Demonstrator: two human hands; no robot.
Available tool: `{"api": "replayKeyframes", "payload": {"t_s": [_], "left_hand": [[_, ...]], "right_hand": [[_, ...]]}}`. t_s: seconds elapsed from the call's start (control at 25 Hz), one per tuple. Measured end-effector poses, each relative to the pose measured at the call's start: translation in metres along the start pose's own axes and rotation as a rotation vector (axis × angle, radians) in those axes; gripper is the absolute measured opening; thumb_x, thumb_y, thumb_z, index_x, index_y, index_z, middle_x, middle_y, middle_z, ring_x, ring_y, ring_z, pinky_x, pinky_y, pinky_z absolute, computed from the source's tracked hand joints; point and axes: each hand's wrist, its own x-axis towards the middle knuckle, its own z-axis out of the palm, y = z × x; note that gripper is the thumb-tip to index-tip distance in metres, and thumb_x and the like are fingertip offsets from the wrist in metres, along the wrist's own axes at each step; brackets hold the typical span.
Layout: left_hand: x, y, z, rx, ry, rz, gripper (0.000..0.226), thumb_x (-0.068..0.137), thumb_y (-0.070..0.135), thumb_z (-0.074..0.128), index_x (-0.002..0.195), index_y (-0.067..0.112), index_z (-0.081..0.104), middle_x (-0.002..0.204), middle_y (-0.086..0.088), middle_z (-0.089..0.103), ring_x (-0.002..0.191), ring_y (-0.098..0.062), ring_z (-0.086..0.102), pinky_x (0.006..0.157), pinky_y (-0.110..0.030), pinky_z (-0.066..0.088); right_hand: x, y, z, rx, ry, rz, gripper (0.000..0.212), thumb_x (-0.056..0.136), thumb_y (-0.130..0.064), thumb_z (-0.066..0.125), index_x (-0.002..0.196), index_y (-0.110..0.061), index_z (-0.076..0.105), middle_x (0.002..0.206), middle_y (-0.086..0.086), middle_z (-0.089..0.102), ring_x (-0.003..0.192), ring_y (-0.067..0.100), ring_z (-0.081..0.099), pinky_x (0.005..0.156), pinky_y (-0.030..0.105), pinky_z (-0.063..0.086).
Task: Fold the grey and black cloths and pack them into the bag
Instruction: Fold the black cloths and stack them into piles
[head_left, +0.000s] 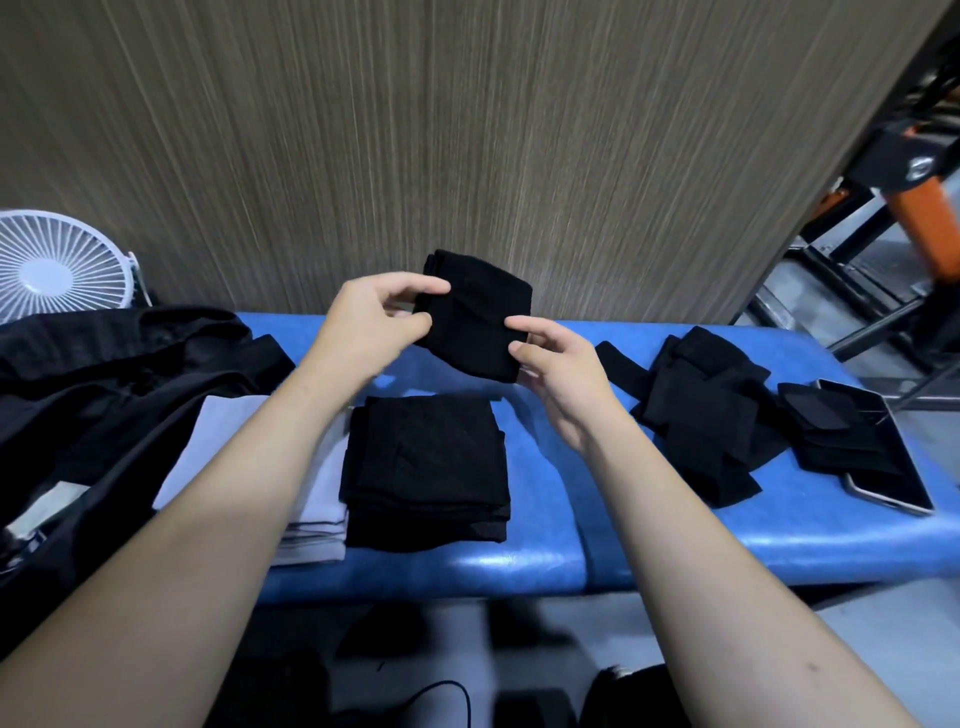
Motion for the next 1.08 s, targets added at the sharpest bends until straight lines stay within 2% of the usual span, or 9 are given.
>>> {"api": "replayKeyframes", "payload": {"t_s": [0.16, 0.36, 0.44, 0.52, 0.72, 0.8, 0.92, 1.0, 1.08], "left_hand": [[-0.020, 0.005, -0.014, 0.091, -0.017, -0.020, 0.040, 0.086, 0.005, 0.061, 0.105, 0.039, 0.073, 0.102, 0.017, 0.067, 0.072, -0.010, 0.059, 0.067, -0.013, 0.047], [-0.070, 0.023, -0.024, 0.432, 0.000, 0.044, 0.027, 0.087, 0.019, 0.061, 0.105, 0.036, 0.072, 0.065, 0.027, 0.049, 0.063, 0.003, 0.049, 0.061, -0.012, 0.033], [-0.086, 0.026, -0.028, 0.530, 0.023, 0.078, 0.022, 0.088, 0.026, 0.063, 0.105, 0.038, 0.071, 0.067, 0.025, 0.046, 0.079, -0.009, 0.055, 0.069, -0.023, 0.040], [-0.101, 0.024, -0.030, 0.587, 0.034, 0.073, 0.020, 0.087, 0.031, 0.065, 0.105, 0.039, 0.069, 0.072, 0.021, 0.046, 0.089, -0.019, 0.055, 0.078, -0.032, 0.044], [-0.117, 0.010, -0.027, 0.620, -0.031, 0.008, 0.017, 0.088, 0.037, 0.064, 0.104, 0.042, 0.065, 0.088, 0.014, 0.054, 0.095, -0.017, 0.057, 0.082, -0.036, 0.049], [-0.114, 0.003, -0.028, 0.638, -0.071, 0.003, 0.013, 0.089, 0.039, 0.064, 0.101, 0.044, 0.064, 0.089, 0.012, 0.049, 0.097, -0.016, 0.054, 0.084, -0.038, 0.049], [-0.110, -0.004, -0.030, 0.670, 0.030, 0.104, 0.018, 0.090, 0.041, 0.065, 0.108, 0.040, 0.065, 0.098, 0.008, 0.043, 0.101, -0.016, 0.041, 0.085, -0.037, 0.046], [-0.111, -0.006, -0.027, 0.712, 0.088, 0.245, 0.035, 0.094, 0.041, 0.059, 0.128, 0.035, 0.060, 0.124, 0.006, 0.046, 0.119, -0.019, 0.039, 0.102, -0.040, 0.041], [-0.112, -0.010, -0.019, 0.838, -0.012, 0.287, 0.051, 0.100, 0.047, 0.039, 0.149, 0.032, 0.042, 0.157, 0.004, 0.032, 0.148, -0.019, 0.020, 0.122, -0.044, 0.018]], "right_hand": [[-0.012, -0.014, -0.003, 0.014, -0.069, -0.028, 0.026, 0.086, 0.000, 0.066, 0.104, -0.015, 0.076, 0.075, -0.002, 0.044, 0.084, 0.022, 0.045, 0.080, 0.036, 0.041], [-0.060, -0.029, -0.003, -0.087, -0.158, -0.017, 0.024, 0.083, -0.005, 0.069, 0.104, -0.015, 0.076, 0.089, 0.009, 0.047, 0.082, 0.021, 0.051, 0.075, 0.029, 0.046], [-0.080, -0.031, 0.004, -0.184, -0.144, -0.030, 0.024, 0.087, 0.000, 0.067, 0.107, -0.011, 0.074, 0.084, 0.006, 0.044, 0.071, 0.016, 0.050, 0.065, 0.019, 0.048], [-0.093, -0.031, 0.011, -0.290, -0.150, -0.058, 0.025, 0.087, 0.000, 0.065, 0.107, -0.013, 0.073, 0.082, 0.004, 0.043, 0.068, 0.017, 0.047, 0.064, 0.022, 0.047], [-0.106, -0.027, 0.014, -0.499, -0.203, -0.051, 0.026, 0.088, 0.002, 0.062, 0.110, -0.010, 0.066, 0.080, 0.011, 0.040, 0.066, 0.023, 0.047, 0.057, 0.025, 0.049], [-0.106, -0.024, 0.009, -0.592, -0.205, -0.089, 0.024, 0.090, -0.007, 0.065, 0.112, -0.017, 0.066, 0.080, 0.005, 0.045, 0.069, 0.021, 0.050, 0.068, 0.030, 0.048], [-0.100, -0.016, 0.004, -0.804, -0.151, -0.238, 0.028, 0.094, -0.032, 0.063, 0.122, -0.030, 0.061, 0.104, -0.003, 0.046, 0.093, 0.011, 0.053, 0.092, 0.029, 0.044], [-0.096, -0.012, 0.002, -0.915, -0.133, -0.384, 0.042, 0.097, -0.043, 0.055, 0.137, -0.030, 0.053, 0.132, -0.002, 0.043, 0.127, 0.015, 0.043, 0.111, 0.036, 0.035], [-0.096, -0.008, 0.004, -1.028, -0.186, -0.454, 0.059, 0.098, -0.050, 0.044, 0.151, -0.027, 0.039, 0.159, 0.000, 0.027, 0.148, 0.020, 0.021, 0.122, 0.041, 0.019]]}}
